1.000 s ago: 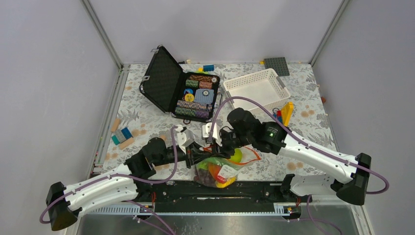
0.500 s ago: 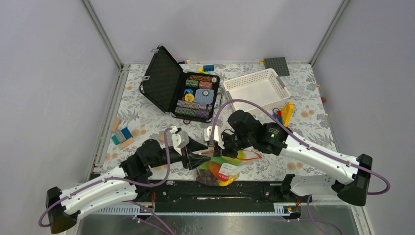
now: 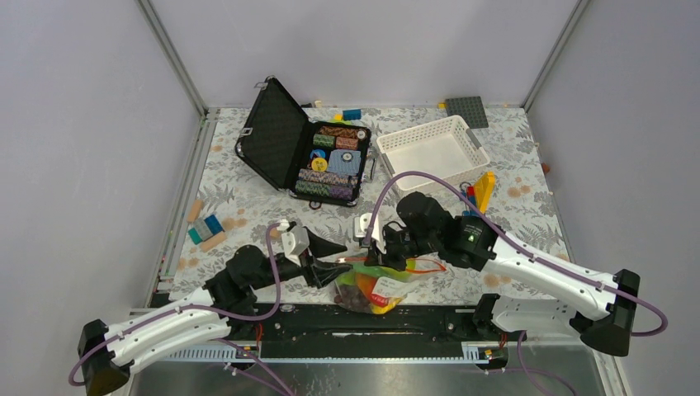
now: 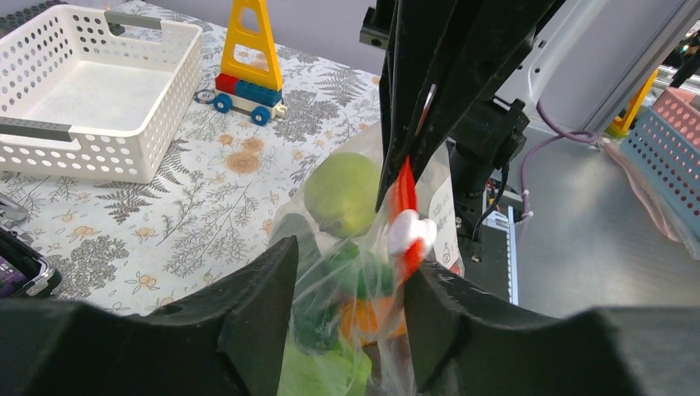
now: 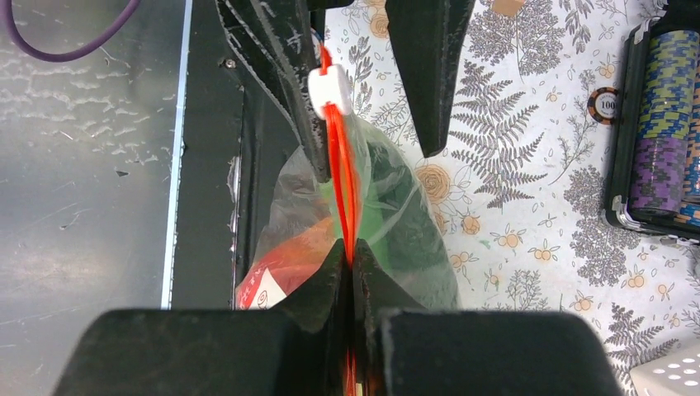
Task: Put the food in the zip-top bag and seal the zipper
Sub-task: Zip the zipper food storage bag at the center of the board.
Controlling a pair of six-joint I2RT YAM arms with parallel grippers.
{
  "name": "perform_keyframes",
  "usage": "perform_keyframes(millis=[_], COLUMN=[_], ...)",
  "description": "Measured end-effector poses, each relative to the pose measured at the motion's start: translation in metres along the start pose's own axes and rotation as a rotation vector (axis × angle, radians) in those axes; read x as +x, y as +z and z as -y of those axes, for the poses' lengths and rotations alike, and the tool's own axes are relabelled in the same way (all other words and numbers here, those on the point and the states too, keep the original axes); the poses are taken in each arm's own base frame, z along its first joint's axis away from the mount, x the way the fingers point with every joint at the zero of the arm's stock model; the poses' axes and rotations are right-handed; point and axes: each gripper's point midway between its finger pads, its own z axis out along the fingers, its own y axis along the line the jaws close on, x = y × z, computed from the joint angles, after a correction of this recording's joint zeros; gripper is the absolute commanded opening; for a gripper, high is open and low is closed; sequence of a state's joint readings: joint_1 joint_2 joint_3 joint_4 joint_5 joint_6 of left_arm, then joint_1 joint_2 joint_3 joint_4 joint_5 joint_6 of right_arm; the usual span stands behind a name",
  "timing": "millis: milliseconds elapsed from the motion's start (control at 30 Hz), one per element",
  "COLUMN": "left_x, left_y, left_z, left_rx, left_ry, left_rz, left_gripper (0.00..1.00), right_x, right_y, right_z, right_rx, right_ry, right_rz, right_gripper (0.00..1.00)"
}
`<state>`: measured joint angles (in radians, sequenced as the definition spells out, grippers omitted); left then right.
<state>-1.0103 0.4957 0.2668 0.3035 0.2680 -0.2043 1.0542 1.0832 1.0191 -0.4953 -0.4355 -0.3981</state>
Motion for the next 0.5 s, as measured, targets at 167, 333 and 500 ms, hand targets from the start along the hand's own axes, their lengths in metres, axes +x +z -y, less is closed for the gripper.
perform_keyframes(millis=[167,333,500], left_x=[-0.008,-0.010,-0.012], left_y=[0.002,0.004,0.003], left_z=[0.001,0.001,0.002], left_rx=[0.000,0.003,0.012], left_ry=[-0.010,-0.018,-0.012], left_rz=[0.036,0.050,0.070], left_gripper=[0.11,0.00,0.00], right_x=[-0.002,-0.001,-0.004], right_y=[0.004,0.005,0.001], right_z=[0.001,0.003,0.010], right_rx=[0.007,0.028,0.079], right_ry=[0.020,0.045,0.079], right_rz=[0.021,0.034,0.060], right_gripper=[0.00,0.00,0.05])
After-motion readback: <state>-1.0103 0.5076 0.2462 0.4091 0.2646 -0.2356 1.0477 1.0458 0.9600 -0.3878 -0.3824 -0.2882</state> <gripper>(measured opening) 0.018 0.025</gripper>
